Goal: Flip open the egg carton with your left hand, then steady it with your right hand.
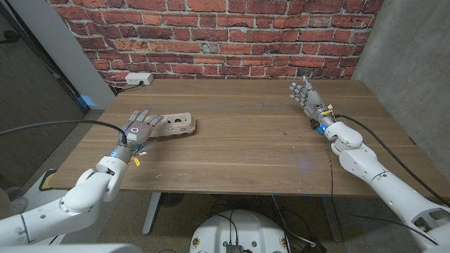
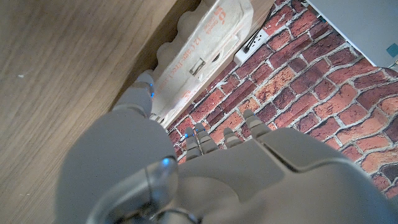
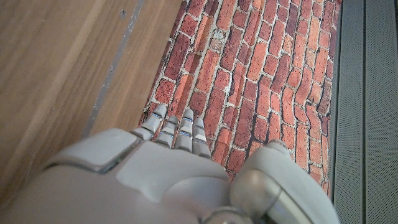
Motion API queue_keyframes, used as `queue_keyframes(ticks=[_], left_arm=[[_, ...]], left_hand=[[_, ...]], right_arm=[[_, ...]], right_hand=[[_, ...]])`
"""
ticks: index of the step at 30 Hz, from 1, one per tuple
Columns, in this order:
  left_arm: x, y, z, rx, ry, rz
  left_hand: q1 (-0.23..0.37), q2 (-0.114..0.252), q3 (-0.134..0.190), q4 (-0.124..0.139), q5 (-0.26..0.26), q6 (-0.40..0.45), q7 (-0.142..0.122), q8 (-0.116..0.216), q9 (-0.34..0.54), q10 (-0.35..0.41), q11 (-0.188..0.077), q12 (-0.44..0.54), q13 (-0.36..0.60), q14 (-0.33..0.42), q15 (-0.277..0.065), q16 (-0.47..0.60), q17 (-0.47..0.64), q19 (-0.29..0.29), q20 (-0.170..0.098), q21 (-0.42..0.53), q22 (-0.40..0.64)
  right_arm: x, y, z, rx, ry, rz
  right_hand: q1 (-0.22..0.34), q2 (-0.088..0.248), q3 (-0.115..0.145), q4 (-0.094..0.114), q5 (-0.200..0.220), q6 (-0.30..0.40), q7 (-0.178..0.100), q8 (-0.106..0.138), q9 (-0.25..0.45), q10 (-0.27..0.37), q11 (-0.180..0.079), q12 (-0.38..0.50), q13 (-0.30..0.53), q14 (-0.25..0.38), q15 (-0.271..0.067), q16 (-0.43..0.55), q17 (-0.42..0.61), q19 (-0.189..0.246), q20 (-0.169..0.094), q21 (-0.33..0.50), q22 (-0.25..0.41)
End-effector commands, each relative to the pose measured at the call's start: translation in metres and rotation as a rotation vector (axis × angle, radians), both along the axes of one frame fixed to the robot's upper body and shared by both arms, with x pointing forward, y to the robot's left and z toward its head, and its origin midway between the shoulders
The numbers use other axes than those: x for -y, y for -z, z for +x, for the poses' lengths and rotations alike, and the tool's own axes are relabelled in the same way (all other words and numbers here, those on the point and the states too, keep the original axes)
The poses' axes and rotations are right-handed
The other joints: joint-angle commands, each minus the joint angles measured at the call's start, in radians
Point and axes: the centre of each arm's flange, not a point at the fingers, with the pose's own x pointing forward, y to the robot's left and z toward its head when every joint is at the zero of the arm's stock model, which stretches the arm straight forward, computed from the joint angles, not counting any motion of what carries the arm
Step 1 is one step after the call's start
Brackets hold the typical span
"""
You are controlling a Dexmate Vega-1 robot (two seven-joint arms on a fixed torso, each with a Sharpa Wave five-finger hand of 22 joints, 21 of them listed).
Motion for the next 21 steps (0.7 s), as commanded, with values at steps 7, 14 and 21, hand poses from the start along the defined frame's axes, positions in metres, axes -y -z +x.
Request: queue_keyframes(ticks=[7, 14, 21], left_arm=[[0.011, 0.012, 0.014, 0.008, -0.018, 0.029], [0.020, 0.012, 0.022, 0.012, -0.003, 0.027], [0.023, 0.013, 0.026, -0.008, 0.010, 0.016]], left_hand=[[0.026, 0.012, 0.018, 0.005, -0.003, -0.010, 0.009, 0.006, 0.006, -0.004, 0.012, 0.004, 0.006, -0.015, 0.011, -0.003, 0.005, 0.009, -0.002, 0.007, 0.006], [0.047, 0.011, 0.025, 0.007, -0.008, 0.010, 0.005, 0.021, 0.009, 0.008, 0.013, 0.014, 0.011, 0.013, 0.009, 0.008, 0.004, 0.071, -0.030, 0.031, 0.007], [0.047, 0.005, 0.021, 0.013, -0.011, 0.020, 0.000, 0.028, 0.011, 0.014, 0.006, 0.019, 0.014, 0.024, 0.000, 0.010, 0.004, 0.080, -0.040, 0.033, 0.007]], right_arm=[[-0.001, -0.002, 0.002, -0.005, -0.021, 0.017], [-0.002, -0.003, -0.001, 0.005, -0.050, 0.040], [-0.001, -0.003, 0.000, -0.020, -0.077, 0.052]], right_hand=[[0.003, 0.005, -0.002, -0.003, 0.000, -0.007, 0.002, -0.005, 0.003, -0.005, -0.001, -0.007, 0.002, 0.007, -0.005, -0.004, 0.000, 0.008, 0.002, -0.008, 0.002], [0.007, 0.005, -0.002, -0.006, 0.001, -0.008, 0.001, -0.005, 0.003, -0.007, -0.001, -0.007, 0.002, 0.007, -0.006, -0.004, 0.000, 0.009, 0.004, -0.012, 0.002], [0.006, 0.004, -0.003, -0.007, 0.000, -0.019, 0.002, -0.009, 0.003, -0.021, -0.005, -0.013, 0.002, -0.003, -0.005, -0.008, 0.000, 0.002, 0.007, -0.022, 0.002]])
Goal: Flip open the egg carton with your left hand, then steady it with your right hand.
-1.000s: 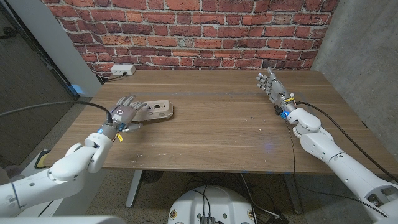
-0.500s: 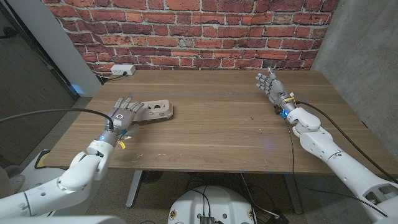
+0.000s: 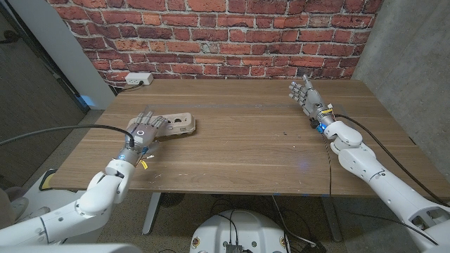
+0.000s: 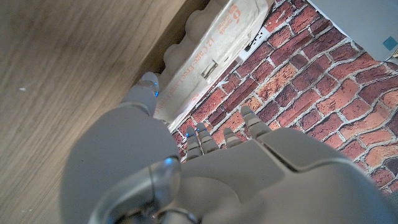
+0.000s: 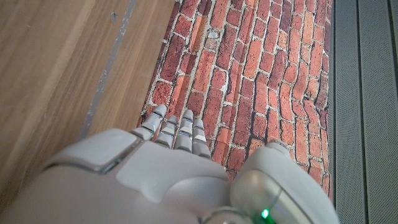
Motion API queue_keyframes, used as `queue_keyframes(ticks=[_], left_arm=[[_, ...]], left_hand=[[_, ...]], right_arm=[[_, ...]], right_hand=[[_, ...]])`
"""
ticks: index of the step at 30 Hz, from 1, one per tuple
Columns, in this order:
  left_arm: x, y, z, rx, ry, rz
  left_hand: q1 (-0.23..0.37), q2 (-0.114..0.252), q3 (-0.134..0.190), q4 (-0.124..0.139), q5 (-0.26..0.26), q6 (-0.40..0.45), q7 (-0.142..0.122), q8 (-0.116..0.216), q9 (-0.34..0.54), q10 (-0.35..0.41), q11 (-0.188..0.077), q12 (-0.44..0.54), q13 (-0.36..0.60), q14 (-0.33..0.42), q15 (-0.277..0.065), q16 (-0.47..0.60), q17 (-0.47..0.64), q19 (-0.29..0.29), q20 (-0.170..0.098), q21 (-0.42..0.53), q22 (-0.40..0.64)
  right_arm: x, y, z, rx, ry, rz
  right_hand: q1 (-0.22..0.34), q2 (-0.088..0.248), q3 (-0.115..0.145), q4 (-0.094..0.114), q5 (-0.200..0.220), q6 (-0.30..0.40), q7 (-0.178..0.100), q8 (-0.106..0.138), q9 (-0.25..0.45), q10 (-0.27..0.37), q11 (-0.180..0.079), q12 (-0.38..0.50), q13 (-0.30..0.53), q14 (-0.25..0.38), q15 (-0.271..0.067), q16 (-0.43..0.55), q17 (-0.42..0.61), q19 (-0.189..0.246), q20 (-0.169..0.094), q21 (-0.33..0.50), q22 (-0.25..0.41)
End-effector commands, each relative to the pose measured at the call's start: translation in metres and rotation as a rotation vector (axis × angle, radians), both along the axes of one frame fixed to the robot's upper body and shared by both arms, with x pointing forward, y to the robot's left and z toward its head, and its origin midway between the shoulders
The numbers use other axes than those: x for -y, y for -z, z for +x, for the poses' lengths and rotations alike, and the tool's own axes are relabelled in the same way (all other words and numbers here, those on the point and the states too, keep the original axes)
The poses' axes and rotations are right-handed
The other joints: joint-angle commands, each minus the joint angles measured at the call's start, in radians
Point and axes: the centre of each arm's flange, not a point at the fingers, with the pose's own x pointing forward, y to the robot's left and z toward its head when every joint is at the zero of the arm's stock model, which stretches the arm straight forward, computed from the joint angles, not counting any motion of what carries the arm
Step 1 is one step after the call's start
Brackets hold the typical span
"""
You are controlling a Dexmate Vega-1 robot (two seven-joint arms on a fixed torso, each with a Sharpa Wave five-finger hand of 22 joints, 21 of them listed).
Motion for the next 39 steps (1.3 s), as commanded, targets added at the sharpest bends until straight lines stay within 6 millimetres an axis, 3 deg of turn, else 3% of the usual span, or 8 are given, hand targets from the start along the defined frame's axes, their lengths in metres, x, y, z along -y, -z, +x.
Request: queue_keyframes(ticks=[1, 7, 8, 10, 24, 29, 39], left_arm=[[0.009, 0.004, 0.009, -0.022, 0.017, -0.005], [0.008, 0.007, 0.011, 0.002, 0.007, -0.004], [0.008, 0.007, 0.010, 0.008, 0.009, -0.008], [0.008, 0.009, 0.010, 0.017, 0.000, -0.014], [0.009, 0.016, 0.012, 0.021, 0.002, -0.032], [0.008, 0.020, 0.011, 0.028, 0.007, -0.031], [0.004, 0.024, 0.014, 0.057, -0.002, -0.045]], left_hand=[[0.001, -0.004, 0.004, 0.005, -0.004, 0.011, -0.005, 0.007, 0.005, 0.007, -0.003, 0.007, 0.005, 0.007, -0.001, 0.004, 0.003, 0.007, 0.000, 0.005, 0.003], [0.011, 0.016, 0.014, 0.010, 0.000, 0.019, 0.001, 0.012, 0.006, 0.004, 0.006, 0.007, 0.006, 0.011, 0.003, 0.006, 0.006, 0.012, 0.000, 0.006, 0.003], [0.012, 0.038, 0.022, 0.018, 0.005, 0.018, 0.015, 0.013, 0.006, 0.002, 0.014, 0.007, 0.008, 0.010, 0.010, 0.007, 0.009, 0.011, 0.008, 0.006, 0.004], [0.019, 0.054, 0.031, 0.019, 0.011, 0.012, 0.019, 0.011, 0.007, -0.003, 0.019, 0.005, 0.009, 0.005, 0.013, 0.005, 0.010, 0.008, 0.012, 0.004, 0.004], [0.039, 0.069, 0.044, 0.012, 0.019, 0.003, 0.029, 0.009, 0.008, -0.013, 0.029, 0.004, 0.012, 0.008, 0.019, 0.004, 0.008, 0.013, 0.014, 0.005, 0.005], [0.062, 0.080, 0.058, 0.004, 0.025, -0.058, 0.023, -0.013, 0.010, -0.032, 0.033, -0.001, 0.015, 0.010, 0.021, 0.003, 0.007, 0.013, 0.015, 0.005, 0.005], [0.097, 0.117, 0.088, 0.001, 0.034, -0.071, 0.054, -0.016, 0.015, -0.043, 0.052, -0.001, 0.019, 0.015, 0.035, 0.005, 0.009, 0.021, 0.025, 0.008, 0.006]], right_arm=[[0.000, 0.001, -0.001, -0.017, -0.040, 0.018], [0.001, 0.002, -0.001, -0.028, -0.055, 0.021], [0.001, 0.002, -0.001, -0.031, -0.058, 0.025], [0.001, 0.001, -0.001, -0.031, -0.060, 0.024], [0.000, -0.002, -0.001, -0.032, -0.102, 0.037], [-0.001, -0.005, -0.002, -0.018, -0.102, -0.010], [-0.001, -0.005, -0.002, -0.025, -0.104, -0.002]], right_hand=[[0.006, 0.004, 0.000, -0.004, 0.000, -0.010, 0.001, -0.005, 0.003, -0.012, -0.003, -0.006, 0.002, -0.004, -0.005, -0.004, 0.003, -0.006, 0.001, -0.009, 0.002], [0.004, 0.004, -0.001, -0.003, 0.000, -0.012, 0.001, -0.005, 0.003, -0.014, 0.000, -0.007, 0.002, -0.007, -0.005, -0.005, 0.003, -0.005, 0.001, -0.013, 0.002], [0.004, 0.004, -0.001, -0.003, 0.000, -0.013, 0.001, -0.005, 0.003, -0.015, -0.001, -0.007, 0.003, -0.007, -0.005, -0.005, 0.003, -0.005, 0.001, -0.013, 0.002], [0.003, 0.004, -0.002, -0.003, 0.000, -0.013, 0.001, -0.005, 0.003, -0.015, -0.001, -0.007, 0.003, -0.008, -0.006, -0.005, 0.003, -0.005, 0.001, -0.015, 0.002], [0.000, 0.004, -0.004, -0.002, -0.001, -0.014, 0.001, -0.004, 0.003, -0.017, -0.001, -0.008, 0.003, -0.008, -0.005, -0.004, 0.004, -0.004, 0.002, -0.022, 0.003], [-0.001, 0.006, -0.004, -0.002, -0.001, -0.031, 0.000, -0.009, 0.003, -0.033, -0.004, -0.013, 0.003, -0.022, -0.003, -0.008, 0.004, -0.011, 0.003, -0.031, 0.003], [-0.004, 0.008, -0.004, -0.001, -0.001, -0.038, 0.000, -0.010, 0.003, -0.037, -0.005, -0.014, 0.003, -0.025, -0.001, -0.007, 0.004, -0.013, 0.005, -0.038, 0.003]])
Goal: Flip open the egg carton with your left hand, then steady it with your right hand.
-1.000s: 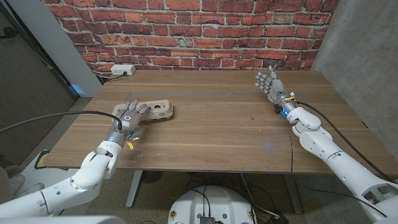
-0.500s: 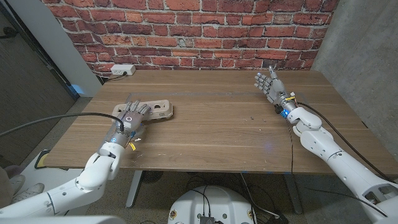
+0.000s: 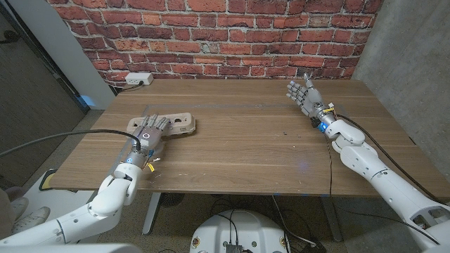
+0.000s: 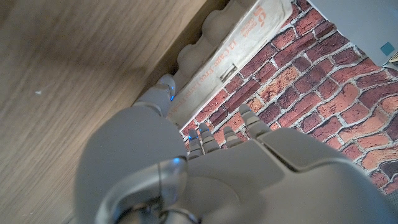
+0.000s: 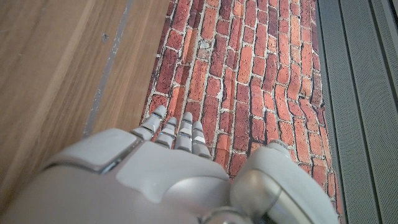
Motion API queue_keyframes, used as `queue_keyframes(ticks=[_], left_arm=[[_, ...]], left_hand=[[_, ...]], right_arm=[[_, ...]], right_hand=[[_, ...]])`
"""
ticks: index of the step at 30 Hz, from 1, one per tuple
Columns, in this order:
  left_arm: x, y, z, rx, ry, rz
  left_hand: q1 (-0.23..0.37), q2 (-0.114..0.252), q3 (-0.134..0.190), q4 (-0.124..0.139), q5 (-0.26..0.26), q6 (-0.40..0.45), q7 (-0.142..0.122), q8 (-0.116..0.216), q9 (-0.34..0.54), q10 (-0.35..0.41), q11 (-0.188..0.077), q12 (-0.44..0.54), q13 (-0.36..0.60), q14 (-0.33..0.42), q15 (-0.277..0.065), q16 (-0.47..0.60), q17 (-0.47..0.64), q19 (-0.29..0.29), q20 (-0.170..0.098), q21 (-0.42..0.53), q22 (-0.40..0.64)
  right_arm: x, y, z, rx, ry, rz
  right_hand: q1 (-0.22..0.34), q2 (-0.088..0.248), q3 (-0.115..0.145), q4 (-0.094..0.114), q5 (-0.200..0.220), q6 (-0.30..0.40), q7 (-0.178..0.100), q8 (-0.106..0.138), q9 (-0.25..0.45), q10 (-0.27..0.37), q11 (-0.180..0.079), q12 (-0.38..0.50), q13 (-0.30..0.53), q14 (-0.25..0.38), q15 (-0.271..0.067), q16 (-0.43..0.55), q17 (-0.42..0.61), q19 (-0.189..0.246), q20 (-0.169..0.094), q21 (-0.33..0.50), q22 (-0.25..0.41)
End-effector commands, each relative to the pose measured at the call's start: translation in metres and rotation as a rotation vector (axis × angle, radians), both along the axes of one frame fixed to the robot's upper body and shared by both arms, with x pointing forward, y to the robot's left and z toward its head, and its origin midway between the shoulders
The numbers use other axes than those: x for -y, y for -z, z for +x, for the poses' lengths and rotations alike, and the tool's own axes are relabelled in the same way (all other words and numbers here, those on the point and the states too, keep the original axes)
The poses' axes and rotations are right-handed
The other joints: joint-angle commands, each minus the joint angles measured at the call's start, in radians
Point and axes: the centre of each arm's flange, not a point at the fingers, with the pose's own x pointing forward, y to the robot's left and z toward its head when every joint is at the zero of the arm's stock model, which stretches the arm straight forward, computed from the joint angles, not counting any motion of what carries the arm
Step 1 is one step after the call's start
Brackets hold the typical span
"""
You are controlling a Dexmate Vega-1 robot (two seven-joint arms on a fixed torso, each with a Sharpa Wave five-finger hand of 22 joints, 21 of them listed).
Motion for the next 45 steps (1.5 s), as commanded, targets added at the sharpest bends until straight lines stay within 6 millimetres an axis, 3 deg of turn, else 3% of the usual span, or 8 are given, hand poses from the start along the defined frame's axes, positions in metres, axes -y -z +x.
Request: queue_keyframes(ticks=[1, 4, 12, 25, 27, 32, 36, 45], left_arm=[[-0.003, 0.006, 0.003, 0.032, -0.004, -0.010], [-0.004, 0.006, 0.003, 0.046, -0.002, -0.013], [-0.004, 0.010, 0.008, 0.045, 0.003, -0.003], [-0.003, 0.014, 0.016, 0.031, 0.007, -0.009], [-0.002, 0.014, 0.017, 0.031, 0.011, -0.008], [0.000, 0.015, 0.020, 0.038, 0.011, -0.020], [0.000, 0.016, 0.021, 0.047, 0.018, -0.028], [0.000, 0.017, 0.018, 0.078, 0.059, -0.049]], left_hand=[[0.035, 0.019, 0.030, -0.005, 0.014, -0.028, 0.025, -0.012, 0.007, -0.011, 0.011, -0.001, 0.007, -0.001, 0.015, 0.005, 0.004, 0.009, 0.013, 0.008, 0.002], [0.058, 0.025, 0.047, -0.007, 0.020, -0.080, 0.035, -0.031, 0.011, -0.032, 0.019, -0.005, 0.010, -0.005, 0.017, 0.003, 0.005, 0.004, 0.016, 0.006, 0.003], [0.088, 0.032, 0.068, -0.012, 0.026, -0.094, 0.049, -0.036, 0.016, -0.051, 0.034, -0.007, 0.014, -0.012, 0.031, 0.001, 0.006, -0.004, 0.026, 0.004, 0.004], [0.117, 0.025, 0.089, -0.005, 0.028, -0.013, 0.040, -0.002, 0.025, -0.031, 0.028, 0.012, 0.021, 0.019, 0.022, 0.014, 0.010, 0.005, 0.024, 0.010, 0.005], [0.137, 0.040, 0.109, 0.002, 0.030, 0.039, 0.013, 0.021, 0.031, 0.017, 0.011, 0.036, 0.027, 0.083, -0.005, 0.042, 0.023, 0.022, 0.022, 0.018, 0.006], [0.170, 0.041, 0.118, 0.007, 0.024, 0.089, 0.005, 0.041, 0.037, 0.123, -0.032, 0.097, 0.042, 0.216, -0.045, 0.108, 0.065, 0.060, 0.016, 0.035, 0.006], [0.196, 0.040, 0.099, 0.008, 0.015, 0.140, -0.005, 0.057, 0.042, 0.188, -0.054, 0.152, 0.065, 0.309, -0.077, 0.167, 0.107, 0.081, 0.015, 0.043, 0.007], [0.252, 0.049, 0.064, 0.005, 0.007, 0.241, -0.029, 0.104, 0.061, 0.265, -0.087, 0.237, 0.113, 0.434, -0.135, 0.258, 0.175, 0.126, 0.006, 0.063, 0.013]], right_arm=[[0.000, -0.001, 0.000, 0.000, -0.006, -0.011], [-0.001, -0.001, 0.000, -0.006, -0.010, -0.007], [-0.003, 0.000, 0.001, -0.007, -0.013, -0.004], [-0.003, 0.002, 0.001, -0.008, -0.013, 0.003], [-0.003, 0.002, 0.001, -0.005, -0.011, -0.001], [-0.001, 0.001, 0.000, -0.009, -0.011, 0.010], [0.000, 0.001, -0.001, -0.005, -0.013, 0.009], [0.000, 0.002, -0.001, -0.007, -0.014, 0.013]], right_hand=[[-0.004, 0.008, -0.002, 0.002, -0.001, -0.001, 0.001, -0.001, 0.003, -0.006, 0.000, 0.000, 0.003, -0.006, 0.001, 0.000, 0.002, -0.008, 0.001, 0.000, 0.003], [-0.004, 0.009, -0.002, 0.002, -0.001, -0.001, 0.000, -0.001, 0.003, -0.006, 0.002, 0.000, 0.003, -0.006, 0.000, 0.001, 0.002, -0.008, 0.001, -0.002, 0.003], [-0.005, 0.011, -0.002, 0.002, -0.001, -0.001, -0.001, 0.001, 0.003, -0.006, 0.002, 0.000, 0.003, -0.006, 0.000, 0.002, 0.002, -0.006, 0.001, -0.005, 0.004], [-0.005, 0.012, -0.002, 0.002, -0.001, -0.002, -0.003, 0.002, 0.003, -0.007, -0.002, 0.001, 0.003, -0.005, 0.000, 0.003, 0.001, -0.004, 0.001, -0.010, 0.004], [-0.005, 0.012, -0.002, 0.002, -0.001, -0.002, -0.003, 0.002, 0.003, -0.008, -0.003, 0.001, 0.003, -0.006, 0.000, 0.003, 0.001, -0.003, 0.001, -0.011, 0.004], [-0.006, 0.012, -0.002, 0.002, -0.001, -0.002, -0.004, 0.002, 0.003, -0.008, -0.003, 0.001, 0.003, -0.006, -0.001, 0.003, 0.001, -0.003, 0.001, -0.013, 0.004], [-0.006, 0.012, -0.003, 0.002, -0.001, -0.002, -0.006, 0.003, 0.003, -0.008, -0.004, 0.001, 0.003, -0.006, 0.000, 0.003, 0.001, -0.002, 0.001, -0.014, 0.004], [-0.005, 0.013, -0.002, 0.001, -0.001, -0.002, -0.006, 0.003, 0.003, -0.007, -0.002, 0.001, 0.003, -0.006, -0.001, 0.003, 0.001, -0.001, 0.001, -0.017, 0.004]])
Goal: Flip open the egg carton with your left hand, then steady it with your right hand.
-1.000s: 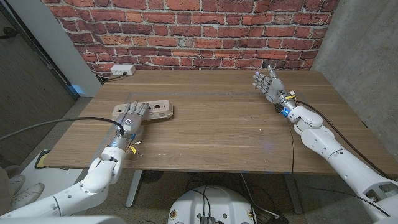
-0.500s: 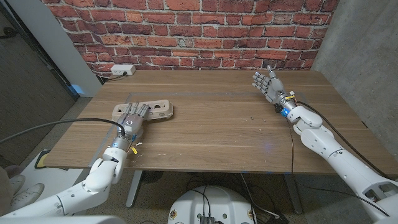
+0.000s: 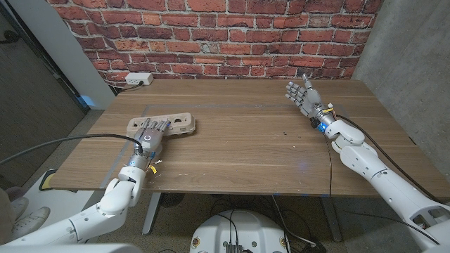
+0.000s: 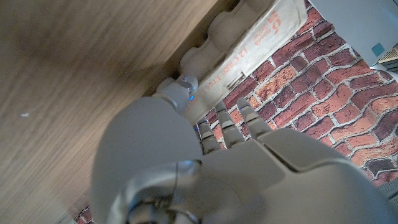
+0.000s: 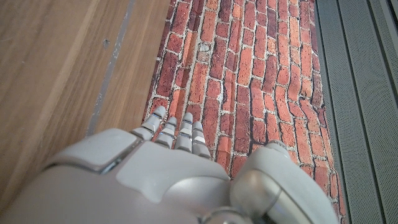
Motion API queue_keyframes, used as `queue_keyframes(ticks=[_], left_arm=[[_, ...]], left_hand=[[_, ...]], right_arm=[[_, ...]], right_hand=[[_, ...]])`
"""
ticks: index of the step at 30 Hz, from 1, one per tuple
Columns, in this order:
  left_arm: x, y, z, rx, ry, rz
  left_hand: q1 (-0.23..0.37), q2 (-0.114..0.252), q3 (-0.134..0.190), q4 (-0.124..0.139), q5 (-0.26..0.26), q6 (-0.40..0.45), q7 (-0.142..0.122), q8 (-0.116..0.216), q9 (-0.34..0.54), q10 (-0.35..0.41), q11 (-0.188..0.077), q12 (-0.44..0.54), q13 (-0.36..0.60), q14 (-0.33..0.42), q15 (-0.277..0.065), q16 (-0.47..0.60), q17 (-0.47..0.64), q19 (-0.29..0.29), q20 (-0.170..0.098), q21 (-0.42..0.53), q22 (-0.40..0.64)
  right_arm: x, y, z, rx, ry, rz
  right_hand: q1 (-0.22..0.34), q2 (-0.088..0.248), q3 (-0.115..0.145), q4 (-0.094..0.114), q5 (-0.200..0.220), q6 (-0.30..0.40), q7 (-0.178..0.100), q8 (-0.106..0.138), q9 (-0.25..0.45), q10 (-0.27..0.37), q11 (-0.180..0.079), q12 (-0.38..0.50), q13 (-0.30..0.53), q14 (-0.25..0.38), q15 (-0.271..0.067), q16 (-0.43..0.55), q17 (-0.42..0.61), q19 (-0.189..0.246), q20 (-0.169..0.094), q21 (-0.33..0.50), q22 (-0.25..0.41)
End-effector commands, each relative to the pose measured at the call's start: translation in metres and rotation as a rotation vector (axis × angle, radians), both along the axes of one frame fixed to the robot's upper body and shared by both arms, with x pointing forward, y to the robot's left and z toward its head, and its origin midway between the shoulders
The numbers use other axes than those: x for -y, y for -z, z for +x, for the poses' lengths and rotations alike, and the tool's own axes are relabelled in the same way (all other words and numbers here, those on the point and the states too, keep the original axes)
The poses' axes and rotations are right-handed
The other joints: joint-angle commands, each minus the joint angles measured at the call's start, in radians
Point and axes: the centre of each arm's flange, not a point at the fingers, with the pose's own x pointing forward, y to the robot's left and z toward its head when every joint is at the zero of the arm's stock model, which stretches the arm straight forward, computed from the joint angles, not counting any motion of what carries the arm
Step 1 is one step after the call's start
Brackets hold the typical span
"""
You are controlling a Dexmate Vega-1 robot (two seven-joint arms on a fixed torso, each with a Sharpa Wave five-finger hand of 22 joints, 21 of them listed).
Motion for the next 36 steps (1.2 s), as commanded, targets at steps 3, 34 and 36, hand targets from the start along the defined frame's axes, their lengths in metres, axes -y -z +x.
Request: queue_keyframes(ticks=[3, 34, 36], left_arm=[[0.001, 0.002, 0.000, 0.028, 0.054, -0.028], [0.013, -0.019, -0.005, 0.122, 0.168, -0.167], [0.015, -0.021, -0.005, 0.126, 0.177, -0.209]], left_hand=[[0.081, 0.044, 0.037, 0.030, 0.005, 0.054, -0.016, 0.032, 0.024, 0.100, -0.069, 0.056, 0.056, 0.100, -0.114, 0.069, 0.058, 0.016, 0.003, 0.017, 0.013], [-0.120, 0.038, 0.157, 0.357, -0.022, 0.329, -0.081, 0.197, 0.105, 0.223, -0.080, 0.168, 0.148, 0.207, -0.148, 0.054, 0.161, 0.049, -0.012, 0.088, 0.028], [-0.126, 0.038, 0.157, 0.357, -0.022, 0.329, -0.081, 0.200, 0.108, 0.227, -0.080, 0.170, 0.149, 0.208, -0.150, 0.052, 0.162, 0.050, -0.013, 0.089, 0.029]], right_arm=[[0.002, 0.001, -0.002, 0.006, -0.001, 0.006], [0.001, 0.001, 0.000, 0.002, 0.003, 0.010], [0.001, 0.001, 0.000, 0.003, 0.004, 0.009]], right_hand=[[0.000, 0.008, -0.002, 0.001, -0.001, 0.000, -0.004, 0.003, 0.003, -0.003, 0.002, 0.001, 0.003, -0.006, -0.001, 0.003, 0.001, -0.001, 0.002, -0.003, 0.004], [0.002, 0.011, -0.002, -0.001, 0.000, -0.001, -0.006, 0.005, 0.003, -0.003, 0.003, 0.002, 0.003, -0.006, -0.001, 0.004, 0.001, 0.004, 0.001, -0.014, 0.004], [0.002, 0.011, -0.002, -0.001, 0.000, -0.001, -0.006, 0.005, 0.003, -0.003, 0.003, 0.002, 0.003, -0.006, -0.001, 0.004, 0.001, 0.004, 0.001, -0.014, 0.004]])
